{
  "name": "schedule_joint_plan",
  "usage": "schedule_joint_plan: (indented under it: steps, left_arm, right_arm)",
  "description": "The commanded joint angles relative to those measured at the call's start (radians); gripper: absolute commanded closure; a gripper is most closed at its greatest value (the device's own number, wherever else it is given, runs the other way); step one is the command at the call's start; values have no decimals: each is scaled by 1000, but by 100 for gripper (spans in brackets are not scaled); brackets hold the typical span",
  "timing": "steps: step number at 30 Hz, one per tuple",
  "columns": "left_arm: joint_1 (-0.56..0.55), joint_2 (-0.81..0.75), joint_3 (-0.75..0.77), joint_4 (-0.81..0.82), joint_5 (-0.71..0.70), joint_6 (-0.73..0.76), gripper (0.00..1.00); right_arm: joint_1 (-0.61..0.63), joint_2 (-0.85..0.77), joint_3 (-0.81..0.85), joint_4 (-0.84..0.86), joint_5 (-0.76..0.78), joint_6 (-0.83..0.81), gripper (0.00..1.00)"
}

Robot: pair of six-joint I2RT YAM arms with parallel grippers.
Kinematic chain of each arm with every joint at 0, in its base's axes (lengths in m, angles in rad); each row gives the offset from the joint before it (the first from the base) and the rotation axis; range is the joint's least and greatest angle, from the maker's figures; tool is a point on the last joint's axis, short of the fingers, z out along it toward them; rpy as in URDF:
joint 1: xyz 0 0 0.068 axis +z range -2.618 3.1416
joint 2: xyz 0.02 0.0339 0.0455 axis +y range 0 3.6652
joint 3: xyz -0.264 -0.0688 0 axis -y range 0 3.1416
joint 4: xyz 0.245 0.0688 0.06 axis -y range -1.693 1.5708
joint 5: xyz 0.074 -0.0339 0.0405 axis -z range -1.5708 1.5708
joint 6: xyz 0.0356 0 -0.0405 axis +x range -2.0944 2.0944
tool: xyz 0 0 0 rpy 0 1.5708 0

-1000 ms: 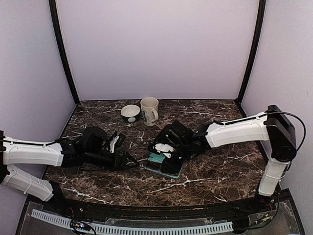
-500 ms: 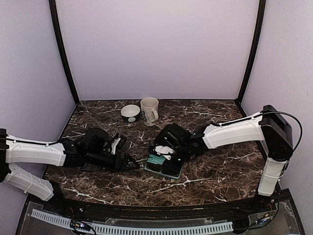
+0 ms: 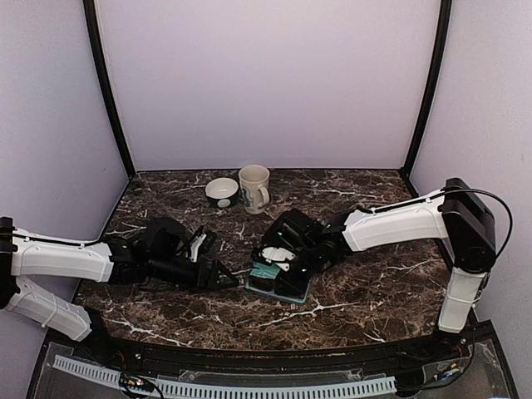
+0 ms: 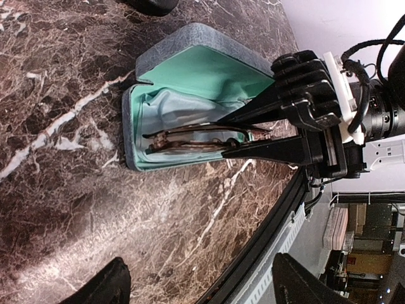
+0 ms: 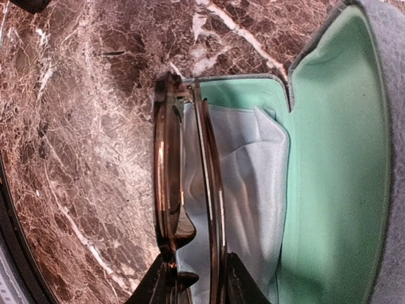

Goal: Organize the sunglasses
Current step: Place the sunglasses in the sunglasses case.

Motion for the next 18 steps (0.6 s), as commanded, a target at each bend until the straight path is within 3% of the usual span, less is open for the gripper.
schedule_joint_plan:
  steps: [1, 9, 18]
  left_arm:
    - [-1, -1, 9, 25, 17, 1, 21]
    - [-1, -4, 5, 30, 21, 1, 21]
    - [-1, -2, 1, 34, 23, -2, 22]
  right_arm:
    - [-9, 15, 37, -18, -8, -27, 73]
    - [-9, 26, 18, -3, -8, -16, 72]
    - [-9, 21, 12, 3, 5, -6, 59]
